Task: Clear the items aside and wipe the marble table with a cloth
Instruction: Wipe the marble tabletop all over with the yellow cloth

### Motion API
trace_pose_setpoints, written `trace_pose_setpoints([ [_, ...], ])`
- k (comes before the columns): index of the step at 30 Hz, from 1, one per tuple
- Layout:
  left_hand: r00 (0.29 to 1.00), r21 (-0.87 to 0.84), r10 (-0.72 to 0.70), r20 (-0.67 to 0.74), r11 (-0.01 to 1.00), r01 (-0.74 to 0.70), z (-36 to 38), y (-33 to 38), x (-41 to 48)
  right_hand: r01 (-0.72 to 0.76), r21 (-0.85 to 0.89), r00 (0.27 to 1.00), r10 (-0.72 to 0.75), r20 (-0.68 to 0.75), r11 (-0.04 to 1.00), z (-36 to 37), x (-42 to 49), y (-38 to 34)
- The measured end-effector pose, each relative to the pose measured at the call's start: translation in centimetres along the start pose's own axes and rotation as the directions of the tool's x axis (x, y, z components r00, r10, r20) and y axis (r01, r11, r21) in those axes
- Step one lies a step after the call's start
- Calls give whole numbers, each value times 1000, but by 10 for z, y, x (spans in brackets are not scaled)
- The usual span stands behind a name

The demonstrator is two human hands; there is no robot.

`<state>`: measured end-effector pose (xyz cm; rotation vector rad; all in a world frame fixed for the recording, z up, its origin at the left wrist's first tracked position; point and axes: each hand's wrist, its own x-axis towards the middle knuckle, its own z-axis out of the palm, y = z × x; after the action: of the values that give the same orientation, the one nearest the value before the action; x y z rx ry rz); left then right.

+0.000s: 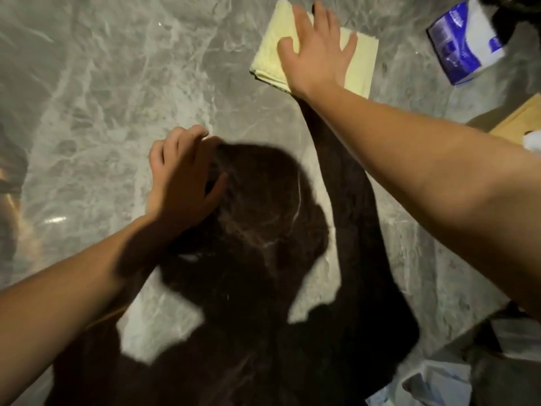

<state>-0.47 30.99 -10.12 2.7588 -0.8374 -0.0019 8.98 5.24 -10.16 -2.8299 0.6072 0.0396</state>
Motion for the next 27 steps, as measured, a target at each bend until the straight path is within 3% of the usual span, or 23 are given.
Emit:
trace_pose_setpoints([
  [4,1000,-52,-8,-6,999,8,-1,-3,1,29,-18,1000,-29,12,999,-1,1,-4],
  [8,1000,3,2,22,1000,-2,1,-4,0,124,-42,991,-122,50,991,-1,-35,-2],
  [14,992,-360,-121,39,925,127,-5,-4,-7,184,-21,979,-181,90,983,9,-144,-11],
  [18,996,-409,-62,67,908,84,-17,-10,-32,244,-44,963,-237,131,969,19,-223,-38],
  [23,999,-262,-21,48,965,33,-40,-56,-78,517,-44,818,-478,320,855,34,-318,-61],
  [27,988,-138,-152,23,978,154,-51,-112,-106,662,48,693,-636,340,748,40,-364,-69],
])
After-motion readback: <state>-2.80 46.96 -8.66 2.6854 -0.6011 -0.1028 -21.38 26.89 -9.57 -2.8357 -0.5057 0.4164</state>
